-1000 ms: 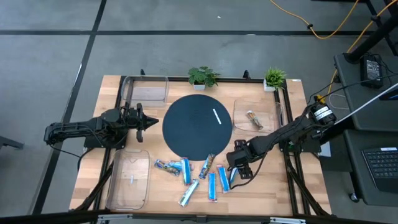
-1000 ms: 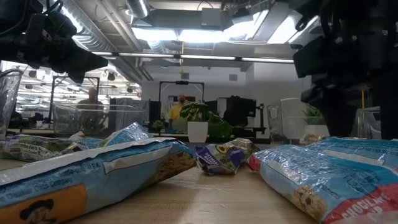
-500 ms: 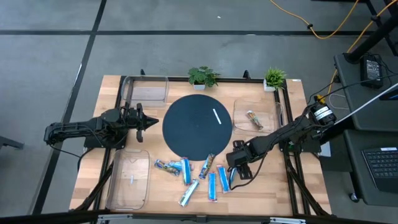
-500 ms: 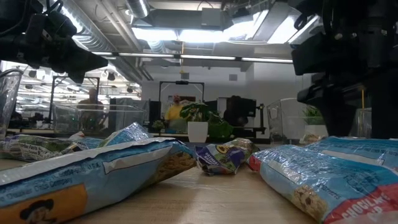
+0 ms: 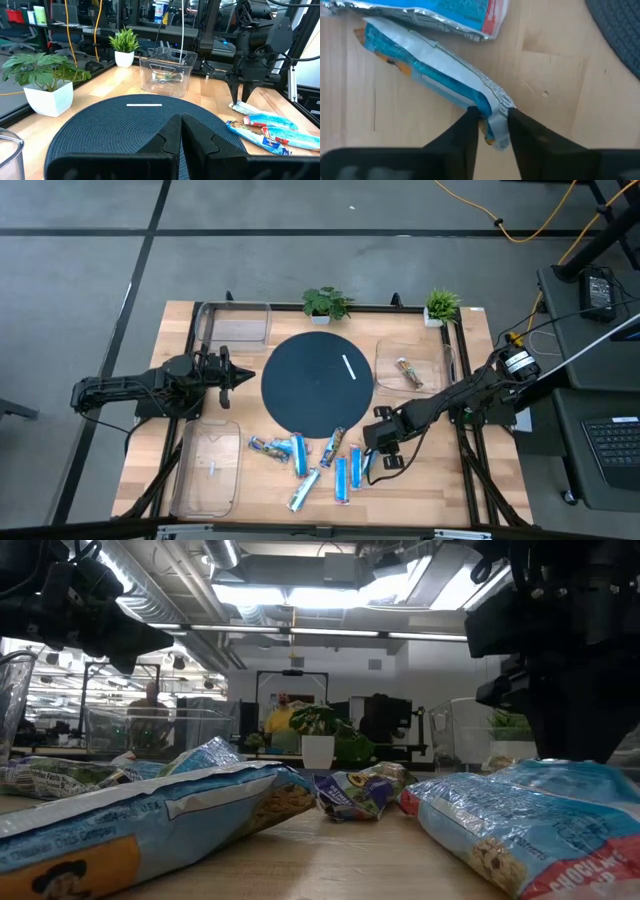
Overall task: Pick and place Granola Bars by type
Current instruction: Put the yellow granola bar into the top right transparent bin
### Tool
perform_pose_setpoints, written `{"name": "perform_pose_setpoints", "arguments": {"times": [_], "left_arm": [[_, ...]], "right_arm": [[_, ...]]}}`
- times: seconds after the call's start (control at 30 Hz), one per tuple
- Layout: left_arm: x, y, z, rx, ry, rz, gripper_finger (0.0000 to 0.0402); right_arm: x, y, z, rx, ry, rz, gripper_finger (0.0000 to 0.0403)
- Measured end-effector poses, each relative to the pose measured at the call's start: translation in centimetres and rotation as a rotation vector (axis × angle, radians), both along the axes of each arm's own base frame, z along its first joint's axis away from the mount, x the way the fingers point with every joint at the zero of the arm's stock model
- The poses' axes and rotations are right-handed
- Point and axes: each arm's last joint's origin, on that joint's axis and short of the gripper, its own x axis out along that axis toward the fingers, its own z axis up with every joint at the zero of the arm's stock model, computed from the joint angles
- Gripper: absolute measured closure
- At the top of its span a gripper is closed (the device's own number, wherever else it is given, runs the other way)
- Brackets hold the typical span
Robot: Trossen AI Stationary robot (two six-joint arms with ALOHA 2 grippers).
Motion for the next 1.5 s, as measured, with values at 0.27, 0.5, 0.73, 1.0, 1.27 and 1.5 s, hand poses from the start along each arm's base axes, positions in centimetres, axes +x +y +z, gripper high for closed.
{"name": "perform_pose_setpoints", "arguments": {"times": [0.27,0.5,0.73,1.0,1.27,1.5], "left_arm": [[0.0,0.0,0.0,0.000,0.000,0.000,0.0395],[0.0,0.0,0.0,0.000,0.000,0.000,0.0395],[0.0,0.0,0.0,0.000,-0.001,0.000,0.0395],[0.0,0.0,0.0,0.000,0.000,0.000,0.0395],[0.0,0.0,0.0,0.000,0.000,0.000,0.0395],[0.0,0.0,0.0,0.000,0.000,0.000,0.0395]], "right_arm": [[0.1,0.0,0.1,0.006,0.001,-0.021,0.0388],[1.2,0.5,2.9,0.002,-0.006,0.000,0.0396],[2.3,1.0,9.9,-0.013,0.023,0.009,0.0399],[2.5,0.4,17.2,0.002,-0.008,-0.093,0.0399],[2.8,-1.6,20.0,0.035,-0.020,-0.262,0.0399],[2.2,-3.4,23.3,0.018,-0.049,-0.321,0.0398]]}}
